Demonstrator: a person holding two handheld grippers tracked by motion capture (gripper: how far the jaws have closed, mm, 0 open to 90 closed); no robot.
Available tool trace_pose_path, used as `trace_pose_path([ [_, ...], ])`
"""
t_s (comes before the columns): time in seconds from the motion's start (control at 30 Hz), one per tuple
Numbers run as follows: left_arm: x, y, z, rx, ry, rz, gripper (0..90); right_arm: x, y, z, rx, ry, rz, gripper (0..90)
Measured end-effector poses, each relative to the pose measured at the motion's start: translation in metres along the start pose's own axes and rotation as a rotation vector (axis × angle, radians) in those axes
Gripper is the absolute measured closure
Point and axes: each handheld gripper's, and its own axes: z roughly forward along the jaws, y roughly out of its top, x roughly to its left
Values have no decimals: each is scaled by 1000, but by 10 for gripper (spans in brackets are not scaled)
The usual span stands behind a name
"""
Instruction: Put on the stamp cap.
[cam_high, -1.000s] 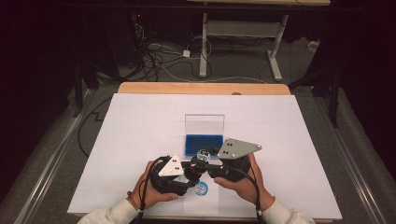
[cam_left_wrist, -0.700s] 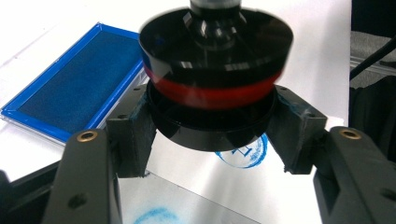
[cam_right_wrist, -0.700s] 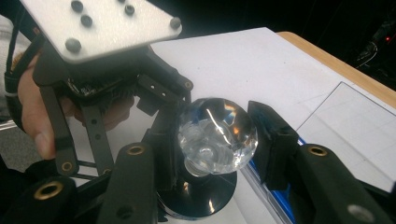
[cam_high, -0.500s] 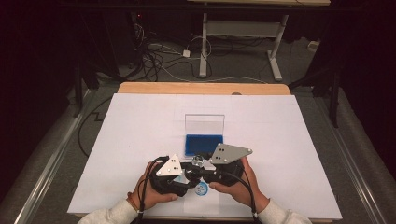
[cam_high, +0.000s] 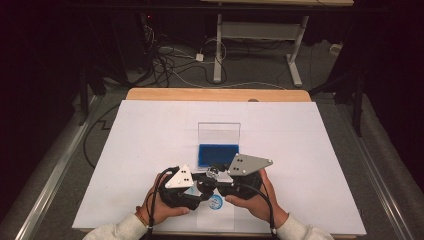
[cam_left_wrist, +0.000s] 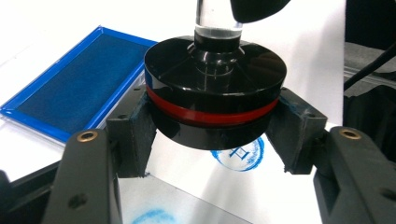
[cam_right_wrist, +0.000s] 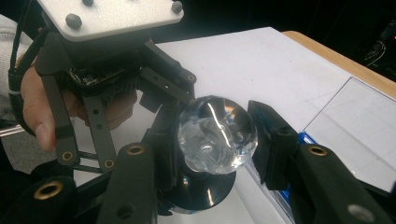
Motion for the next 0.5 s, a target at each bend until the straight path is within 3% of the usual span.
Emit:
trace_pose_path([
  [0.3, -3, -1, 4, 57, 34, 22, 369, 5, -4, 6, 44, -10, -35, 572],
  [0.5, -6, 0, 4, 78, 62, 53, 369, 2, -5, 7, 64, 3, -16, 573],
])
